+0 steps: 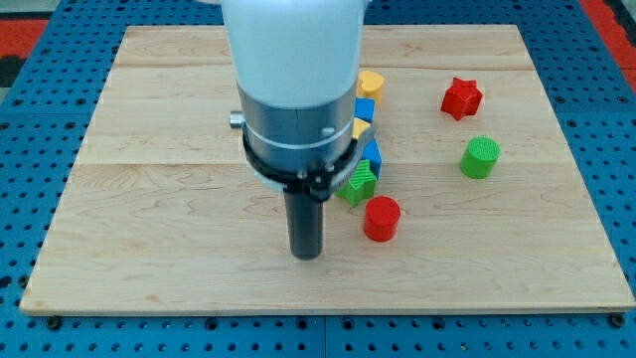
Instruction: Move green circle to the centre of red star and red circle
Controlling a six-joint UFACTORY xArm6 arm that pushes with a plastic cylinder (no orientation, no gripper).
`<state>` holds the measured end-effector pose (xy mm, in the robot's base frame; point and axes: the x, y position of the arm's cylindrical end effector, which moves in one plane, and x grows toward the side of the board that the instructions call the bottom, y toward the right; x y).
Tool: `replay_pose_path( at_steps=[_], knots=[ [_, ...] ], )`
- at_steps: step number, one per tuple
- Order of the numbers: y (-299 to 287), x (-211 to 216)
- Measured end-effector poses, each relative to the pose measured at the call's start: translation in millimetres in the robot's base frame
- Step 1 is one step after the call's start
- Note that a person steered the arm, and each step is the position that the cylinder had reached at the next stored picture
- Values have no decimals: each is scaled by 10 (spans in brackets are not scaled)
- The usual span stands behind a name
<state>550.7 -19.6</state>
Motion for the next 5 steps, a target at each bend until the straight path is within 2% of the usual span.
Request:
replay_pose_path(
  at_steps=[1, 2, 3, 4, 5],
  knots=[
    [458, -129],
    [1393, -164],
    [1731, -148],
    [2213, 86],
    [2337, -485]
  ],
)
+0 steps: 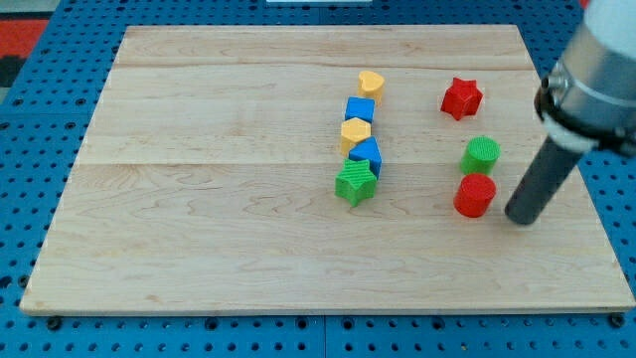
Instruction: Move green circle to the centre of red star and red circle
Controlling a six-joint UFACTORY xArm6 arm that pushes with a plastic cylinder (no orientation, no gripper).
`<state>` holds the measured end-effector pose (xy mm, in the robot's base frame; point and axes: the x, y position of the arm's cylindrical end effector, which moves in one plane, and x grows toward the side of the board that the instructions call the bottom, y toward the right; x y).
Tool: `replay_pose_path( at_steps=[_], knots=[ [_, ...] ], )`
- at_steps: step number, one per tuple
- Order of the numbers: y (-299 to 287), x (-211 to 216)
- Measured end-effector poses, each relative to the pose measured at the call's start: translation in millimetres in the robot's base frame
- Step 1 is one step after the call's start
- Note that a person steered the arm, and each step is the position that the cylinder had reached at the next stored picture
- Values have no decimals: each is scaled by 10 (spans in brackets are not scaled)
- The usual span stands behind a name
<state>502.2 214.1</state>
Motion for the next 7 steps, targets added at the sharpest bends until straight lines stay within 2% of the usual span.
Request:
replay_pose_path(
  at_steps=[1, 7],
  knots=[
    [51, -358],
    [-448, -274]
  ],
)
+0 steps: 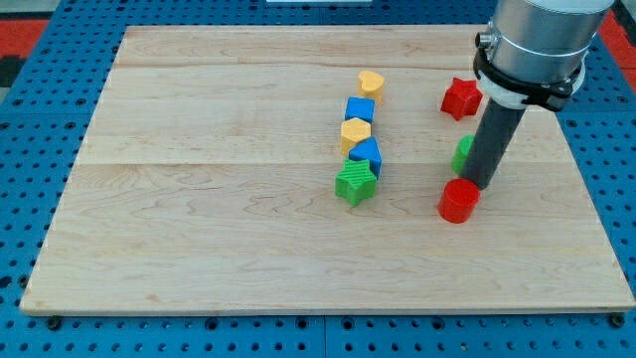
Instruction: Move green circle to the centre of red star and red circle
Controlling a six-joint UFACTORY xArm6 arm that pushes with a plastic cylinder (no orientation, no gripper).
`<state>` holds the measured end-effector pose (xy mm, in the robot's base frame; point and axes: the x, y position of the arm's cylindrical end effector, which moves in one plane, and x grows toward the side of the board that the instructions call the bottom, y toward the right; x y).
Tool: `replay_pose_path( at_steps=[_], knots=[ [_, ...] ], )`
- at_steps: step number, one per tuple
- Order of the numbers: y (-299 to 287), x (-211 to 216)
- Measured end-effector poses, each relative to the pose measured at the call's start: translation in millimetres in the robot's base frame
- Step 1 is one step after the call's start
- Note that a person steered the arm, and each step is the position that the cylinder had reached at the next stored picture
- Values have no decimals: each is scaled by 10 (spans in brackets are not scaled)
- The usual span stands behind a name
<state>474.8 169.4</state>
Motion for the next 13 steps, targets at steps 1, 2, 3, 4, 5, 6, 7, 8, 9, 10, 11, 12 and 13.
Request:
replay_pose_path(
  at_steps=[1, 2, 3, 4, 5, 6, 7, 8, 9, 10, 11, 12, 13],
  knots=[
    [-107, -3],
    [-296, -36],
    [-82, -204],
    [86, -335],
    [239, -259],
    [916, -271],
    [828, -748],
    [405, -815],
    [376, -567],
    [855, -489],
    [1029, 16],
    [544, -19],
    [195, -232]
  ],
)
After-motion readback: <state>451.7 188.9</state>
